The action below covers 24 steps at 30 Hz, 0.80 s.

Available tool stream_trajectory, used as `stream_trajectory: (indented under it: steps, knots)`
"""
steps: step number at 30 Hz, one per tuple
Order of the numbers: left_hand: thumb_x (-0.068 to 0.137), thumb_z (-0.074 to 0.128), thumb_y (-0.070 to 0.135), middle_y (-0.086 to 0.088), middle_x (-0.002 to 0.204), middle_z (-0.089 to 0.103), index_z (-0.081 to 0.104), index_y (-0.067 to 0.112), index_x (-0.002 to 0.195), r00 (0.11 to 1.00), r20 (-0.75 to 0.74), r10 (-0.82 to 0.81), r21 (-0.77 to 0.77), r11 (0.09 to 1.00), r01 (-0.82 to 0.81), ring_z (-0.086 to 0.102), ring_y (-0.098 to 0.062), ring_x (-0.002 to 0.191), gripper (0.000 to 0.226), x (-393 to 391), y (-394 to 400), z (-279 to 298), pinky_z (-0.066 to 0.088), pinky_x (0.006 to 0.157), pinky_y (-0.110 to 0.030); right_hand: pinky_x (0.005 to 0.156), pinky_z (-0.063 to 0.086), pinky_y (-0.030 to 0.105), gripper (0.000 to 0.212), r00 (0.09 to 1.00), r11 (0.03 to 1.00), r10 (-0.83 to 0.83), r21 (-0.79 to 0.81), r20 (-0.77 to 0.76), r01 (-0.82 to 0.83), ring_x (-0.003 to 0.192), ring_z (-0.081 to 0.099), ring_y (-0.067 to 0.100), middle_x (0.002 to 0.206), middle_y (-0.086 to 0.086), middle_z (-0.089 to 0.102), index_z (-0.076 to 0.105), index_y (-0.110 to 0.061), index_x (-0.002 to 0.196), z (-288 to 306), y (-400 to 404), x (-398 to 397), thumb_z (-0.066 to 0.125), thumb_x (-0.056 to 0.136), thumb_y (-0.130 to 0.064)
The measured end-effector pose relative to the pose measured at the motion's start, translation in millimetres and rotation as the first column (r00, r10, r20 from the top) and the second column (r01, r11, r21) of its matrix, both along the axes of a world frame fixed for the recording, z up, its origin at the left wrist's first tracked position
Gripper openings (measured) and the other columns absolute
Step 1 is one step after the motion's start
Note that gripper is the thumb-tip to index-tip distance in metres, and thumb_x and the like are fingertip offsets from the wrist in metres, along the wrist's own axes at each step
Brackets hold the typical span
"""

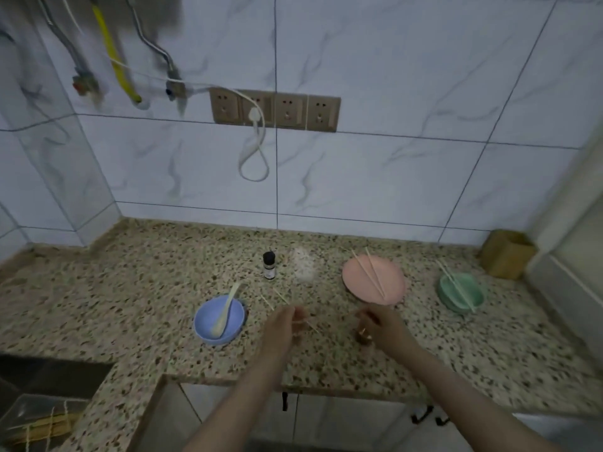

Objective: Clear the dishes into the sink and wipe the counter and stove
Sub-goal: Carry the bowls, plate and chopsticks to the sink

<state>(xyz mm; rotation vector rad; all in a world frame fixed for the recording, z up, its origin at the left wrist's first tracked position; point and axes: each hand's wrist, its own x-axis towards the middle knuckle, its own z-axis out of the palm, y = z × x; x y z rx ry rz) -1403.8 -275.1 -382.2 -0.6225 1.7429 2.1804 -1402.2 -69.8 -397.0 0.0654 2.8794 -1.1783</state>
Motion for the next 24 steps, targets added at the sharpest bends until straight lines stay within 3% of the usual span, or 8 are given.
stream_trajectory:
  steps: [3,5,7,14,17,21,24]
  knots:
    - [0.100,0.039,0.023,-0.008,0.076,0.062,0.063,0.007,0.083,0.998,-0.032,-0.053,-0.026,0.998,0.052,0.056,-0.021,0.064,0.034,-36.7,12.0,-0.5,0.042,0.057,-0.029,0.062,0.047,0.019,0.019,0.997,0.997,-0.074,0.000,-0.010,0.074,0.055,0.059,-0.001,0.070,0.004,0.065,0.064,-0.010,0.082,8.5,17.5,-22.5,0.049,0.094,-0.007]
    - [0.100,0.037,0.023,-0.007,0.071,0.059,0.063,0.005,0.087,0.996,-0.033,-0.079,-0.026,0.997,0.078,0.051,-0.019,0.058,0.034,-58.7,17.9,2.2,0.040,0.051,-0.026,0.055,0.040,0.008,0.019,0.990,0.991,-0.133,0.025,-0.036,0.134,0.053,0.057,-0.007,0.067,0.000,0.064,0.064,-0.013,0.082,11.5,27.9,-38.0,0.051,0.093,-0.007]
    - [0.100,0.037,0.021,-0.004,0.067,0.055,0.063,0.004,0.089,0.995,-0.046,-0.094,-0.030,0.995,0.092,0.046,-0.016,0.054,0.033,-74.9,22.1,1.0,0.036,0.044,-0.021,0.052,0.038,0.006,0.020,0.982,0.983,-0.183,0.028,-0.044,0.184,0.051,0.056,-0.005,0.064,-0.003,0.063,0.064,-0.015,0.082,10.7,37.2,-49.5,0.050,0.093,-0.006]
    - [0.101,0.036,0.022,-0.004,0.065,0.052,0.062,0.009,0.082,0.979,-0.027,-0.204,-0.127,0.972,0.199,0.042,-0.014,0.052,0.034,-110.0,45.5,-25.4,0.032,0.046,-0.022,0.067,0.050,0.037,0.031,0.942,0.942,-0.335,0.004,0.014,0.335,0.063,0.061,0.024,0.065,0.002,0.065,0.059,-0.024,0.070,-12.8,72.5,-63.3,0.049,0.093,-0.006]
    - [0.100,0.038,0.022,-0.003,0.063,0.052,0.063,0.009,0.083,0.970,-0.027,-0.240,-0.163,0.959,0.233,0.041,-0.013,0.051,0.032,-116.0,58.4,-30.5,0.032,0.046,-0.021,0.069,0.051,0.038,0.031,0.926,0.927,-0.375,-0.002,0.048,0.376,0.064,0.063,0.024,0.067,0.004,0.067,0.060,-0.022,0.069,-19.6,86.3,-61.8,0.047,0.094,-0.008]
    - [0.099,0.041,0.016,-0.003,0.061,0.052,0.066,0.006,0.083,0.962,-0.039,-0.270,-0.178,0.949,0.259,0.040,-0.012,0.047,0.031,-129.5,78.1,-36.4,0.032,0.040,-0.018,0.068,0.047,0.030,0.030,0.908,0.910,-0.414,0.001,0.060,0.415,0.057,0.060,0.005,0.066,-0.006,0.065,0.061,-0.020,0.070,-21.6,111.6,-66.4,0.047,0.094,-0.007]
    - [0.098,0.041,0.015,-0.005,0.061,0.051,0.064,0.008,0.080,0.964,-0.009,-0.266,-0.172,0.950,0.260,0.039,-0.013,0.047,0.031,-139.5,97.5,-41.0,0.031,0.043,-0.020,0.070,0.048,0.034,0.030,0.900,0.904,-0.426,0.008,0.093,0.427,0.069,0.063,0.023,0.070,0.004,0.066,0.061,-0.018,0.070,-26.4,138.8,-76.2,0.046,0.094,-0.010]
